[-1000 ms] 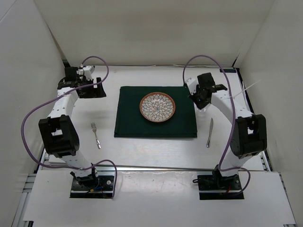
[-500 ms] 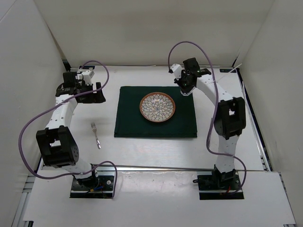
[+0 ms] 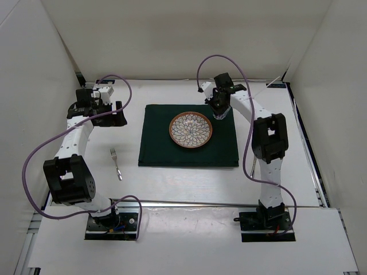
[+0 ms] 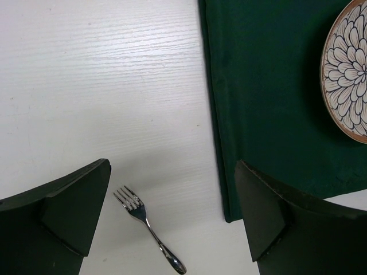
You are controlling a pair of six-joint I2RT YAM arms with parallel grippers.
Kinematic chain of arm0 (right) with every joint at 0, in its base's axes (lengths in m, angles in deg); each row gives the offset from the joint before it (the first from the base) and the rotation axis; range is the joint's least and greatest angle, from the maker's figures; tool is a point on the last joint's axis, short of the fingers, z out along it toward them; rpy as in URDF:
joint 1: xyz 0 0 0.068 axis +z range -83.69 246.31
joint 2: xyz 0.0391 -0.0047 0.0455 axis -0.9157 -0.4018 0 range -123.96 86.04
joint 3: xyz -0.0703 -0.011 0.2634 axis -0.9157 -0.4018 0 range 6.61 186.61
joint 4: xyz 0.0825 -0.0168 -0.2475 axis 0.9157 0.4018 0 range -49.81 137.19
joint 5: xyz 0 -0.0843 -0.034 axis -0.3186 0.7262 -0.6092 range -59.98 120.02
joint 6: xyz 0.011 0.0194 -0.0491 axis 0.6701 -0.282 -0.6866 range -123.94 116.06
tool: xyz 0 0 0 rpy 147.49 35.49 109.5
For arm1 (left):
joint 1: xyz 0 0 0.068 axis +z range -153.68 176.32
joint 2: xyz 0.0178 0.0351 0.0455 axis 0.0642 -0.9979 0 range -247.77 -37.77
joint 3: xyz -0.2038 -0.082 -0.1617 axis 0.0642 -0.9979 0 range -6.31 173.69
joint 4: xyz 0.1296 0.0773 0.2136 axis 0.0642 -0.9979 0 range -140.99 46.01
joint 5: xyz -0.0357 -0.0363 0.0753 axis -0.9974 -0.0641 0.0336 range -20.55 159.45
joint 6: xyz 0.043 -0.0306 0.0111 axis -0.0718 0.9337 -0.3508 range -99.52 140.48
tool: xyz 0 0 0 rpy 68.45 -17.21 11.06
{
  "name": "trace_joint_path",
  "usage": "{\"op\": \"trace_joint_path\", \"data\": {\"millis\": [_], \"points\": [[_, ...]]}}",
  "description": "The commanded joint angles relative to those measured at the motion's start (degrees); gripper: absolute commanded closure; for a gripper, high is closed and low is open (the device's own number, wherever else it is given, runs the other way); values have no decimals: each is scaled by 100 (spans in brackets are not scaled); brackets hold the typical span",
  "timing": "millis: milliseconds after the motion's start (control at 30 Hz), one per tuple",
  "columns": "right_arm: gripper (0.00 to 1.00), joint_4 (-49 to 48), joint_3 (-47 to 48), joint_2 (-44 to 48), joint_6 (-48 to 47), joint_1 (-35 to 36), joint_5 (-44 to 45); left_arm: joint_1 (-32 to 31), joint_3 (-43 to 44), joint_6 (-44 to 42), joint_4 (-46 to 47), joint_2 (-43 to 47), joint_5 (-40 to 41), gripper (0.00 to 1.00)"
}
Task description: Set the dinner table for one person
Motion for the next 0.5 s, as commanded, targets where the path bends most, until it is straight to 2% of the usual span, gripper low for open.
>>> {"op": "trace_joint_path", "data": {"millis": [0, 367, 467], "points": [[100, -142, 351, -134, 35, -23, 128, 45, -7, -67, -3, 307, 32, 0], [99, -142, 747, -459, 35, -23, 243, 45, -166, -67, -3, 307, -74, 0], [71, -142, 695, -408, 88, -23, 138, 45, -166, -67, -3, 307, -74, 0]]}}
